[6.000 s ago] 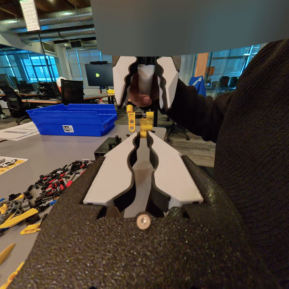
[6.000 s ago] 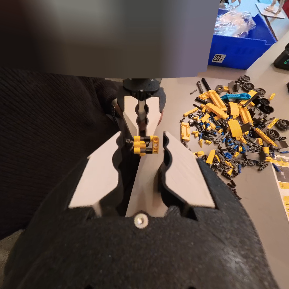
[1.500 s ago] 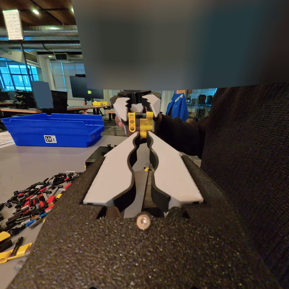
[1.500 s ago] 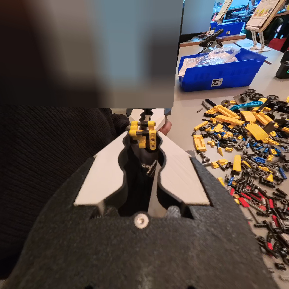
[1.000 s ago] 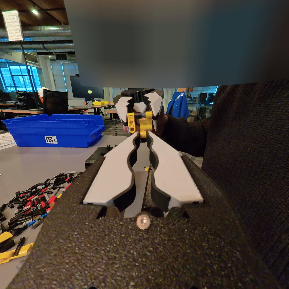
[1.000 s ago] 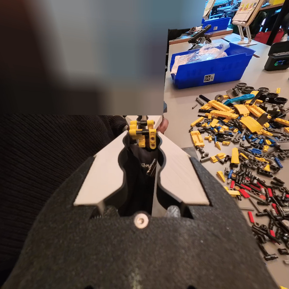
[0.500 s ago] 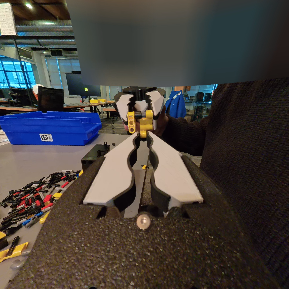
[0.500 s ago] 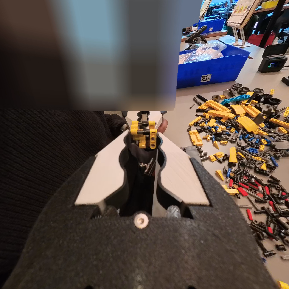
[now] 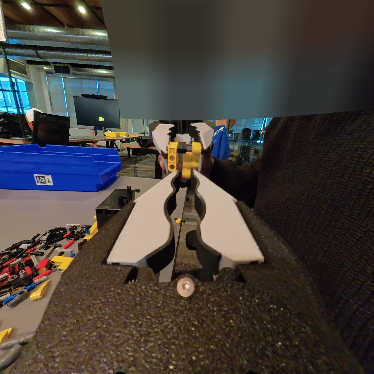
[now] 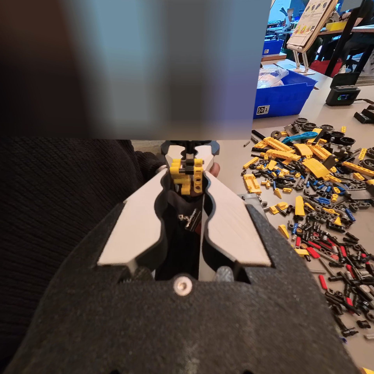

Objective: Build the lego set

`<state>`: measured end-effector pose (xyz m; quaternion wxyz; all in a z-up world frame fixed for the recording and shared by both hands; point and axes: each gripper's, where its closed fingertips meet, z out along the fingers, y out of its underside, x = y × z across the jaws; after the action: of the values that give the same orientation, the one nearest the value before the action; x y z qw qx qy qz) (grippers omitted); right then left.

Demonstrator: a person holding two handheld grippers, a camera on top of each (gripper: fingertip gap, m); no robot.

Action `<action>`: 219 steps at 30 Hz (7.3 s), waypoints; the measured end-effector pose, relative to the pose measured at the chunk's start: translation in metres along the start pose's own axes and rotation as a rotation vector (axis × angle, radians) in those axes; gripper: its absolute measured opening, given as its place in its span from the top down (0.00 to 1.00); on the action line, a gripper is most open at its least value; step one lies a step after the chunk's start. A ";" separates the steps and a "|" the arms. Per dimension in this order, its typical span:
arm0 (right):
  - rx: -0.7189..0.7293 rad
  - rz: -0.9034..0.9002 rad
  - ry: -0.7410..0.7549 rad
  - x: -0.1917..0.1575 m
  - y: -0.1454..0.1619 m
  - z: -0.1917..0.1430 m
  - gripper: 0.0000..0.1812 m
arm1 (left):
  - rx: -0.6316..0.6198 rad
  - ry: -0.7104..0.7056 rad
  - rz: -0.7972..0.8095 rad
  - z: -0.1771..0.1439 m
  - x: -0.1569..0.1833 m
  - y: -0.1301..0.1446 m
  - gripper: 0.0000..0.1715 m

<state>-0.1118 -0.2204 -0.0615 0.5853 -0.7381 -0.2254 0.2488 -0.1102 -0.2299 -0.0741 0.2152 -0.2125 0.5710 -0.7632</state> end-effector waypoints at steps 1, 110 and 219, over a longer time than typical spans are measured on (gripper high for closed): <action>0.004 0.000 -0.001 -0.001 0.000 0.000 0.83 | 0.007 -0.002 -0.006 -0.001 -0.001 0.000 0.93; 0.175 0.094 -0.013 0.004 0.002 -0.002 0.83 | 0.118 -0.021 -0.223 0.001 -0.009 -0.006 0.73; -0.602 0.011 0.249 0.037 0.149 -0.015 0.82 | -0.704 -0.201 -0.126 0.004 -0.027 0.128 0.82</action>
<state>-0.0675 -0.2401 -0.2078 0.3626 -0.9039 -0.2113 0.0821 -0.0749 -0.2507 -0.1980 0.1365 -0.3821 0.7603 -0.5073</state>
